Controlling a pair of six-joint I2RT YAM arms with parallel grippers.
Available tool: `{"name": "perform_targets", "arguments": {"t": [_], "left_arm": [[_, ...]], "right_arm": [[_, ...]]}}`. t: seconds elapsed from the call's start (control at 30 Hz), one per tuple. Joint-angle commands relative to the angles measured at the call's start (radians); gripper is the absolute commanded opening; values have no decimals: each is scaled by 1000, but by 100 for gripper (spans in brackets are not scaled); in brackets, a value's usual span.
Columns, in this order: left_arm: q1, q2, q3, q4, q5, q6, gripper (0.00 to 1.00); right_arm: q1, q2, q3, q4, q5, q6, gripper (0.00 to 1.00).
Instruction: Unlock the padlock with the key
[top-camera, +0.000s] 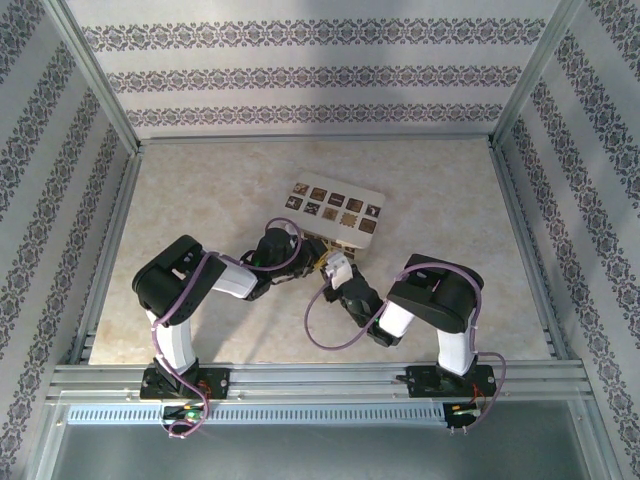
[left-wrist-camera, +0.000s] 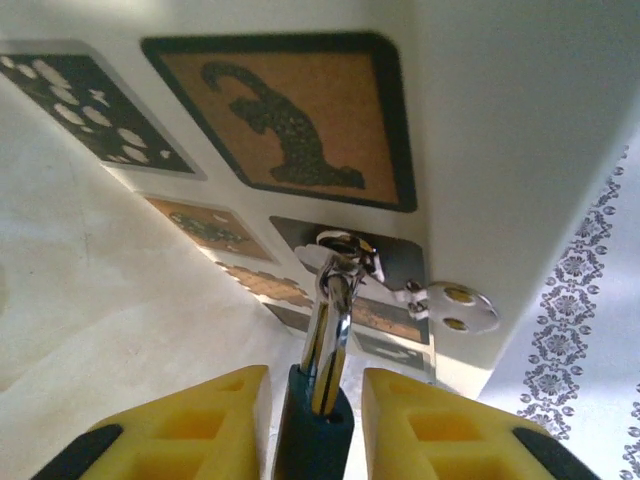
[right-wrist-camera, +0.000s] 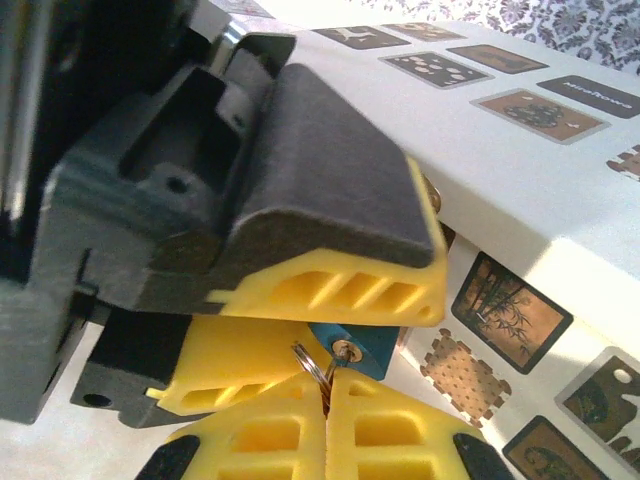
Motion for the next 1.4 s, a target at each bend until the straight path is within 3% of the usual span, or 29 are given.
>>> {"name": "perform_targets", "arguments": {"t": [0.0,0.27,0.63,1.0,1.2,1.37], "left_arm": [[3,-39,-21,4,0,28,34],[53,-178,-100,-84,-27,84,46],[189,-498,-188,-409,-99,243,52],[349,-786,-115,-815,-173,477,60],[417,-828,-56,-933,-191,619,69],[515,-758,56,-993,-106,767,77]], "right_arm": [[16,13,2,-21,-41,-37,0],[21,5,16,-87,-36,-73,0],[32,4,57,-208,-20,-184,4],[34,7,57,-242,6,-237,5],[34,3,47,-234,18,-224,16],[35,-40,28,-241,13,-216,30]]}}
